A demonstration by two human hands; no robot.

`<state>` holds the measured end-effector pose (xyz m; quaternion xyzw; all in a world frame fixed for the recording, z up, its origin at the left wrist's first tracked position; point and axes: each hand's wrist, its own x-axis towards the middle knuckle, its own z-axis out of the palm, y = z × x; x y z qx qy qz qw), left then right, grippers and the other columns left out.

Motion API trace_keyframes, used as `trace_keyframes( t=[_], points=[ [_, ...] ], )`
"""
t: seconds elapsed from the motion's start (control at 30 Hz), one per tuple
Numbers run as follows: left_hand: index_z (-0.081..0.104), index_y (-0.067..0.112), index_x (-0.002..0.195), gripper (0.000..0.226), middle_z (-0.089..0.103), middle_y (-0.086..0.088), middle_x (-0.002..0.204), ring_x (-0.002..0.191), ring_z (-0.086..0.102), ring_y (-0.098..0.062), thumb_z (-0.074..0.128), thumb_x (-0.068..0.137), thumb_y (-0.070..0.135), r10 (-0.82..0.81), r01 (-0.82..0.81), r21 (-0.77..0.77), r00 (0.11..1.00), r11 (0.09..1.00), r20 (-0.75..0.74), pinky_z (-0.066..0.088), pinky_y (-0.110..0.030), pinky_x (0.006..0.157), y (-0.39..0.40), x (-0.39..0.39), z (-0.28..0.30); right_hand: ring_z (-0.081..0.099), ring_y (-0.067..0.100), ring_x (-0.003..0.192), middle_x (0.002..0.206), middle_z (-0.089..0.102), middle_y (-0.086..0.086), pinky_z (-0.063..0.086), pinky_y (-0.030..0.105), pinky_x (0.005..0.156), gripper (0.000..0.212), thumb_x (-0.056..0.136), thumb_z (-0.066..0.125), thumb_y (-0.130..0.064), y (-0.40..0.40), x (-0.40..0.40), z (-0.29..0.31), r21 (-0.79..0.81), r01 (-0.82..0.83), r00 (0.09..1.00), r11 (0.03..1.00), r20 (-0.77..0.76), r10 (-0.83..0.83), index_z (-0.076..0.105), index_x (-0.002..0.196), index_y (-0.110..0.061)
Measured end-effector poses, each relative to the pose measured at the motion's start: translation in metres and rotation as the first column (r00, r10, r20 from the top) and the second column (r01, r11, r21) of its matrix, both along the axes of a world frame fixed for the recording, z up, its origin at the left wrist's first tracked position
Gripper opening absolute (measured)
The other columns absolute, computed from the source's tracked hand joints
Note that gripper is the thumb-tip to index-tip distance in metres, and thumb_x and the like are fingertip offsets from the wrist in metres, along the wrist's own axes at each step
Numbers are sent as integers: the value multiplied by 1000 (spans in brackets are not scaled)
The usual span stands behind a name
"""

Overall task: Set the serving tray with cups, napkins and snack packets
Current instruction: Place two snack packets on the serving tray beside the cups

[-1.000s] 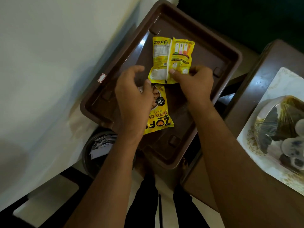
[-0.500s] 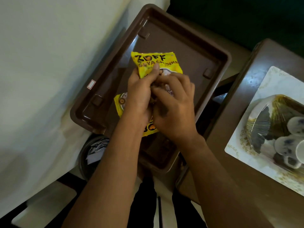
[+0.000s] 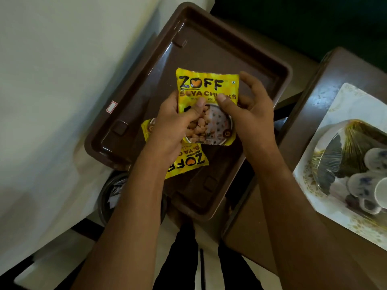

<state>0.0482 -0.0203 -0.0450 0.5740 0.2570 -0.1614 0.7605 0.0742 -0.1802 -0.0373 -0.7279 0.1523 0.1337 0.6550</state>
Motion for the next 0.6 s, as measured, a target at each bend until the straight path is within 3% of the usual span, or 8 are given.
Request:
trace_keyframes(
  t=[0.1,0.2,0.3,0.37,0.47,0.6],
  points=[
    [72,22,123,43,81,3,114,109,77,-14,89,83,18,-67,68,183,998,981,-13,63,-47,97,-1,-2,-5,80,19,98,107,80,7,65,48,89,65,87,82,-10,-1,-1,-2,-27,62,998,998,15,-61,50,144,-10],
    [75,17,119,49,82,-4,112,108,78,-21,92,75,5,-14,17,119,1000,993,-23,64,-50,95,-3,-3,-9,80,18,98,108,81,7,65,49,90,65,87,83,-13,-4,1,-3,-5,82,996,997,-35,-82,50,144,-11],
    [74,11,121,53,81,-11,115,111,77,-28,91,72,-1,52,-50,68,998,996,-26,62,-53,98,-3,-3,-11,79,20,102,113,80,6,63,49,93,64,86,85,-21,-8,3,-3,72,-19,991,997,-134,29,54,140,-11],
    [73,12,121,58,81,-11,115,112,77,-29,92,66,1,64,-62,43,998,997,-28,62,-50,97,-1,-3,-11,79,21,104,115,80,7,63,48,95,54,84,86,-14,-9,2,-3,74,-71,987,995,-138,81,63,131,-4],
    [73,12,121,60,81,-8,112,109,78,-25,90,65,1,56,-55,21,998,998,-41,64,-40,91,-3,-4,-10,79,28,101,112,79,15,63,50,93,46,79,86,-2,-9,1,-4,102,-3,988,995,-156,19,69,122,3],
    [75,10,118,51,82,-9,111,108,79,-28,90,69,15,34,-35,-11,994,999,-100,62,-48,96,-7,-4,-6,79,32,99,110,79,18,63,52,93,41,82,84,-1,-8,0,-6,108,45,983,993,-182,-24,70,119,5]
  ],
)
